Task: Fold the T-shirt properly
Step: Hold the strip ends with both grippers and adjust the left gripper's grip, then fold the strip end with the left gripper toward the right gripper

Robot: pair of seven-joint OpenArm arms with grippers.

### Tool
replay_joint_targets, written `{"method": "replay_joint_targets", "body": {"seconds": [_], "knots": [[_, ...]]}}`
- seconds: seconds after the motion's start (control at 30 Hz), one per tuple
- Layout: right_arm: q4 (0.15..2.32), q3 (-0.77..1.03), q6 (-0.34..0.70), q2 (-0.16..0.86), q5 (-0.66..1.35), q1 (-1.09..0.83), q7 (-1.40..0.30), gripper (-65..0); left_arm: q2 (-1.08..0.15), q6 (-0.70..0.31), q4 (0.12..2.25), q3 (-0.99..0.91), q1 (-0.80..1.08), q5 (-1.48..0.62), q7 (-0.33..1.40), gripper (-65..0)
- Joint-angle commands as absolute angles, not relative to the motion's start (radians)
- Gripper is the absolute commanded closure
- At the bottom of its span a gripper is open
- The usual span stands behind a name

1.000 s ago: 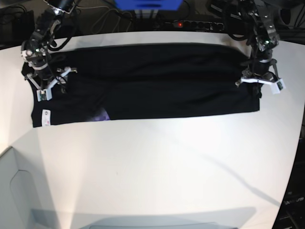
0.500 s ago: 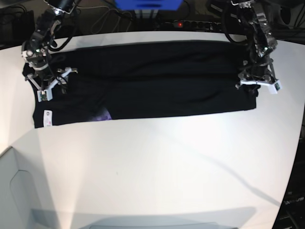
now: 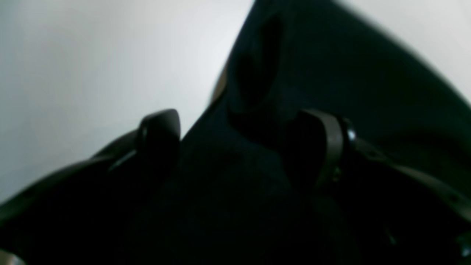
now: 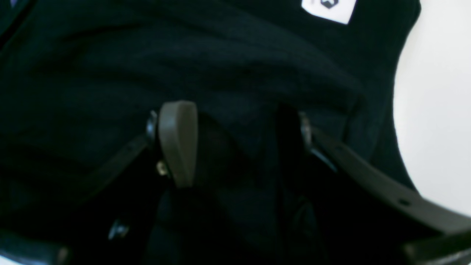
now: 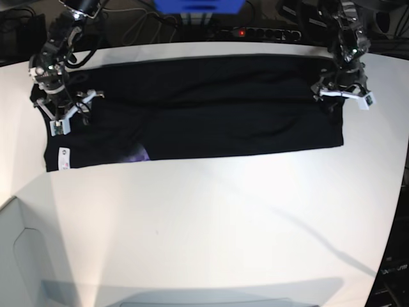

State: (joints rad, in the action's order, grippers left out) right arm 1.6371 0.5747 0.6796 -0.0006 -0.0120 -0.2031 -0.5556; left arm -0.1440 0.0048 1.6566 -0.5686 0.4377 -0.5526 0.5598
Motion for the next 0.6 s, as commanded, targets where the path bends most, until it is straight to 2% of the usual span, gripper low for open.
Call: {"method": "replay_joint_targets", "body": {"seconds": [0.0, 0.13, 0.2, 0.57], "knots": [[1.656, 0.576, 0.684, 0.001, 0.001, -0.199, -0.536, -34.8, -0.156, 0.002, 1.67, -0.575, 0.44, -0.556, 0.547, -46.6], [1.656, 0.575, 0.684, 0.001, 0.001, -0.2, -0.536, -34.8, -0.156, 0.002, 1.653, -0.57, 0.441, -0.555, 0.547, -45.9], [1.656, 0.575, 0.684, 0.001, 0.001, -0.2, -0.536, -34.8, -0.156, 0.002, 1.646, -0.568, 0.441, -0.555, 0.547, -42.5], [1.656, 0.575, 0.682, 0.001, 0.001, -0.199, -0.536, -34.8, -0.147, 0.001, 1.635, -0.575, 0.441, -0.556, 0.547, 0.0]]}}
